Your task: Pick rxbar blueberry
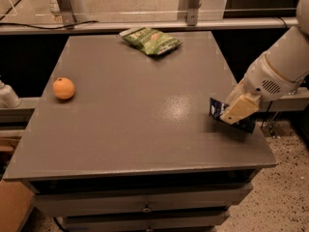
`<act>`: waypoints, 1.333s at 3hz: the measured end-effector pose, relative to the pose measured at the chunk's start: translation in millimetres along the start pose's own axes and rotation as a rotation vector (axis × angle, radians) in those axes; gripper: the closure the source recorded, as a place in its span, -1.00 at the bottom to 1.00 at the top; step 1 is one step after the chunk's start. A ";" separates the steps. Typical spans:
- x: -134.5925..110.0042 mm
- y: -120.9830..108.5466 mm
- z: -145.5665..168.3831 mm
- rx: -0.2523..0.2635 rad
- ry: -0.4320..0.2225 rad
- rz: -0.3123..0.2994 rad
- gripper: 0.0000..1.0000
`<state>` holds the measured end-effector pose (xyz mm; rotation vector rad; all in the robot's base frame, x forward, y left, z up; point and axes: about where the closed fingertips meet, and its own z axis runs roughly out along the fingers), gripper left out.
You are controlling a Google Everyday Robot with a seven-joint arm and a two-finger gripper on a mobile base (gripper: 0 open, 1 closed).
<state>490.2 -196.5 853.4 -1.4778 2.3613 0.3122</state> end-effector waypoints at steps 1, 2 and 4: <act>-7.7 23.6 -27.2 -0.005 -0.055 -0.013 1.00; -22.1 57.8 -53.4 -0.034 -0.148 -0.028 1.00; -27.3 61.6 -54.4 -0.045 -0.168 -0.027 1.00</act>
Offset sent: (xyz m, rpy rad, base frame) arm -0.0902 0.0454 0.0993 0.2843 -0.0699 0.0610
